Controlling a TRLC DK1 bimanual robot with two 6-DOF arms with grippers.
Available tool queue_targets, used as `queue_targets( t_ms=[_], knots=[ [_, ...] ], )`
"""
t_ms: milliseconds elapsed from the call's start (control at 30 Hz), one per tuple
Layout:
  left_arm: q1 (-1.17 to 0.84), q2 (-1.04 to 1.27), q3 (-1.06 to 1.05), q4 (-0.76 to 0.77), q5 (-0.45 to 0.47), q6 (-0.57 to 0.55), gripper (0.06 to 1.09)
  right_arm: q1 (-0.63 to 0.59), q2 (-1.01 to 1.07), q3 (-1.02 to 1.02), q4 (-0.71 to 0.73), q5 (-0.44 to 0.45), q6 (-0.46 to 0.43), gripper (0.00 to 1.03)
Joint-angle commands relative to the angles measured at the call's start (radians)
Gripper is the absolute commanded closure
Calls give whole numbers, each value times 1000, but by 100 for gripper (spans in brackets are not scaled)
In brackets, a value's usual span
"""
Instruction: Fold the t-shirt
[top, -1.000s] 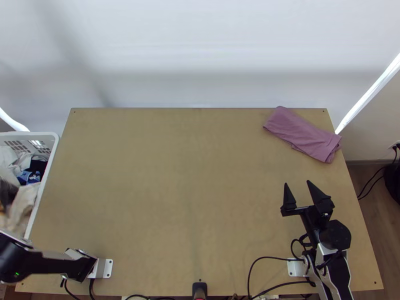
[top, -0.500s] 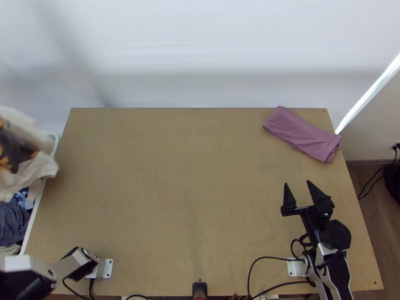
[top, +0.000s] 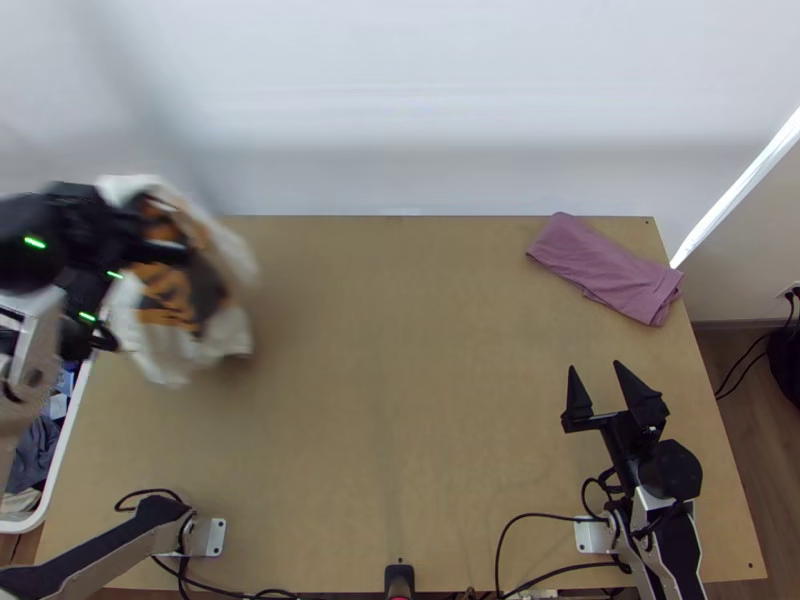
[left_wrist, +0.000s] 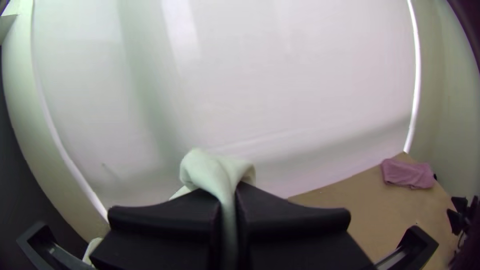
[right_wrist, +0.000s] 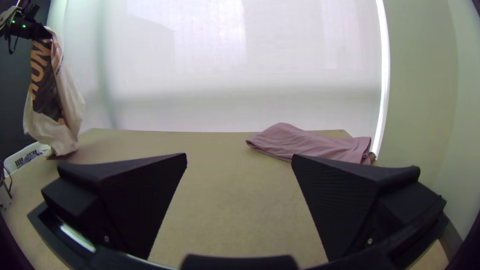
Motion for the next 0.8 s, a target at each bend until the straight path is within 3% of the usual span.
queue_targets(
  t_ms=[0,200,400,767],
  knots=[
    [-154,0,-75,30,-58,-59,105,-7,-4,-14,7,7,16,4],
    [-409,108,-202,57,-107,-168,105,-7,-4,-14,7,7,16,4],
    [-595,281,-210,194,-127,-203,105,-7,-4,-14,7,7,16,4],
    [-813,740,177,231,-127,-263,105,-7,-4,-13,7,7,16,4]
  ],
)
